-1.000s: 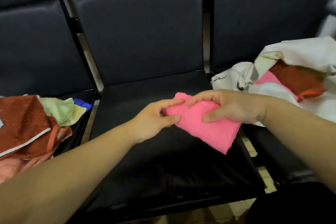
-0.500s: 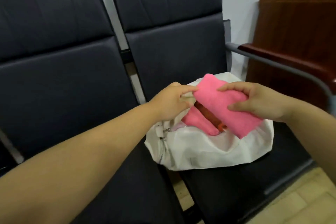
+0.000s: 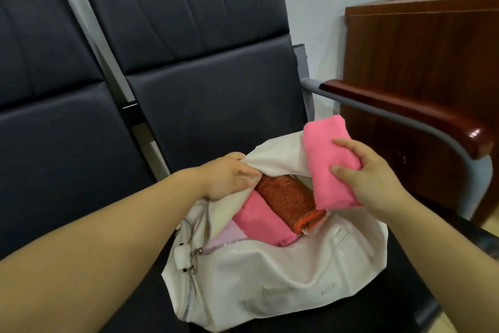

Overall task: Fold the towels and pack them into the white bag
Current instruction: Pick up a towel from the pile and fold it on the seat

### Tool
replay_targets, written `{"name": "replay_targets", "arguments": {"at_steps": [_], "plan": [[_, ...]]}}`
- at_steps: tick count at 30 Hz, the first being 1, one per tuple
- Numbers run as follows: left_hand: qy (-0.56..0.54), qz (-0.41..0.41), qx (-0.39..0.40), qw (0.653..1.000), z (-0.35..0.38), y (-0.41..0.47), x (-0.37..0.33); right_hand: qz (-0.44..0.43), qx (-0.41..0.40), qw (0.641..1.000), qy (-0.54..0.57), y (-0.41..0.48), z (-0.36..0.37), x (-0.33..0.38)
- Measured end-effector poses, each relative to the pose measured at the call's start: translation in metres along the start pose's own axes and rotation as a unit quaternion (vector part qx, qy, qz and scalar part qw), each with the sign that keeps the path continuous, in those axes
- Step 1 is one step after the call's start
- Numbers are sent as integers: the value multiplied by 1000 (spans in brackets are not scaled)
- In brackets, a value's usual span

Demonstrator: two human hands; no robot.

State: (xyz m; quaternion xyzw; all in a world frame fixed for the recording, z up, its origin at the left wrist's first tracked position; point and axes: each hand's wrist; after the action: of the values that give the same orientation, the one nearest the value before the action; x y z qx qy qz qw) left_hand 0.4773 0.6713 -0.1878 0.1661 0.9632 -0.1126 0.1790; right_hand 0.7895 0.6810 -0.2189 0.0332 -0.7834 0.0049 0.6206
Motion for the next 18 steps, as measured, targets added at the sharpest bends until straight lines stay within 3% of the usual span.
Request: {"name": "replay_targets", "arguments": {"at_steps": [3,8,10,13,18], "plan": [[62,12,7,998,-6,19,-10,4,2,1000,10,2,-1,-8],[35,49,-95,994,-20,30,-15,-38,-2,998,56,-7,13,-11],[29,70,-133,988,-26,31,-19,-62,51,996,36,-9,28,-15],[-1,87,-167,982,-32,30,-22,-57,175,979,-85,-4,47,-22],[6,94,-156,983,-34,27,-23,-13,184,907,-378,35,38,-8]]}}
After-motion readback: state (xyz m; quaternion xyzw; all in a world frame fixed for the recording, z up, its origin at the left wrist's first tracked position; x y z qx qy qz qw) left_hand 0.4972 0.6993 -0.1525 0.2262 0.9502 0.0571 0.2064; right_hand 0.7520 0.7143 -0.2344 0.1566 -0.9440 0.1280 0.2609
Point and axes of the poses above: each hand's wrist, its own y-axis towards the middle knuckle, its own z-axis out of the palm, x = y × z, and after that the axes turned 9 degrees about z, right-handed
